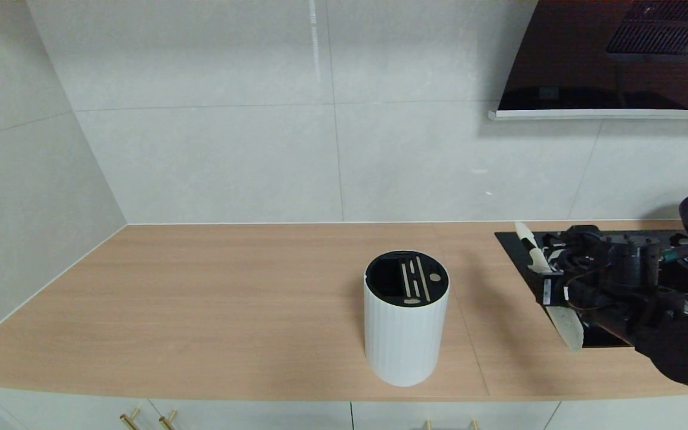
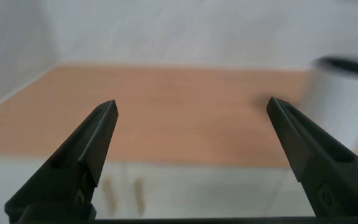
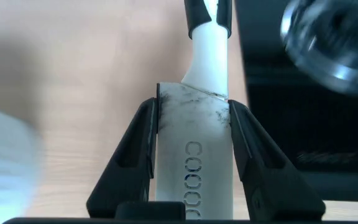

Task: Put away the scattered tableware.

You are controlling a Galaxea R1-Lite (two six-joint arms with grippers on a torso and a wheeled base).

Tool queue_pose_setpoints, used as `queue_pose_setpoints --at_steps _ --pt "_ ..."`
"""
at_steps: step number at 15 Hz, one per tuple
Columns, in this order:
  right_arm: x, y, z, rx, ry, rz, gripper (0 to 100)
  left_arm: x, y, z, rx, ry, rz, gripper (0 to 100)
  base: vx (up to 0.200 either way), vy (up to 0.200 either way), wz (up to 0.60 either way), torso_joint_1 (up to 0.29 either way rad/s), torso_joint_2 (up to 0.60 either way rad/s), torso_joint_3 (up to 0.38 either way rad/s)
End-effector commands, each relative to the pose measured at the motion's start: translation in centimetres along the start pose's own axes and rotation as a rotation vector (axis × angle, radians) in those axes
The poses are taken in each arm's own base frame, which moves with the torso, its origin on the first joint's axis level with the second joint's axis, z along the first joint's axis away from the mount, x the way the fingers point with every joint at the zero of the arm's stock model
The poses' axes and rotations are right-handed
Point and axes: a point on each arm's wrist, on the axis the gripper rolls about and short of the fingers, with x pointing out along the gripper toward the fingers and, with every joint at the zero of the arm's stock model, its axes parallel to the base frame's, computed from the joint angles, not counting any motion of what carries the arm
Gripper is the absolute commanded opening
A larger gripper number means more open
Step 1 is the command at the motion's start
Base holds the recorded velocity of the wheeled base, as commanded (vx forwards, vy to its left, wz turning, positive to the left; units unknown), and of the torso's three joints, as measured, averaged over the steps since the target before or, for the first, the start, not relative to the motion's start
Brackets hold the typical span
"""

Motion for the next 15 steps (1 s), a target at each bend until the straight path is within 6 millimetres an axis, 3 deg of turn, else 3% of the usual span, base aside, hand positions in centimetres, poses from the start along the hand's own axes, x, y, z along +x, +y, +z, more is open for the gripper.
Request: queue_pose_setpoints --at_steps 1,3,4,5,6,7,9,12,14,15 --pt "-7.7 1.2 9.4 0.013 -0.223 0.081 0 1.7 -0.6 7.7 -0.022 0.083 -0.258 100 0.000 0.000 0.00 0.000 0.00 0.000" --pt "-9.6 2.2 11.8 0.015 -0.282 0.126 0 6.9 -0.6 10.5 -0.063 0.227 -0.374 100 0.000 0.000 0.00 0.000 0.00 0.000" --pt "-9.9 2.7 12.2 0.014 -0.298 0.145 0 9.3 -0.5 10.9 -0.079 0.275 -0.395 100 0.000 0.000 0.00 0.000 0.00 0.000" --pt "-10.2 3.7 12.5 0.007 -0.306 0.182 0 13.4 -0.6 10.9 -0.099 0.330 -0.445 100 0.000 0.000 0.00 0.000 0.00 0.000" --pt "-10.4 4.1 12.4 0.004 -0.307 0.198 0 14.9 -0.9 10.7 -0.109 0.344 -0.480 100 0.000 0.000 0.00 0.000 0.00 0.000" --pt "-11.0 5.5 12.0 -0.008 -0.299 0.251 0 18.8 -2.5 9.8 -0.216 0.375 -0.575 100 0.000 0.000 0.00 0.000 0.00 0.000" --pt "-11.9 8.1 10.8 -0.034 -0.271 0.346 0 23.3 -5.3 8.8 -0.472 0.383 -0.662 100 0.000 0.000 0.00 0.000 0.00 0.000" --pt "-13.6 10.7 9.3 -0.067 -0.245 0.455 0 28.6 -8.1 5.8 -0.655 0.355 -0.661 100 0.000 0.000 0.00 0.000 0.00 0.000" --pt "-14.3 11.9 8.7 -0.079 -0.232 0.489 0 30.2 -9.8 4.4 -0.708 0.360 -0.660 100 0.000 0.000 0.00 0.000 0.00 0.000" --pt "-14.9 12.7 8.2 -0.087 -0.225 0.505 0 30.8 -11.6 4.2 -0.713 0.378 -0.705 100 0.000 0.000 0.00 0.000 0.00 0.000"
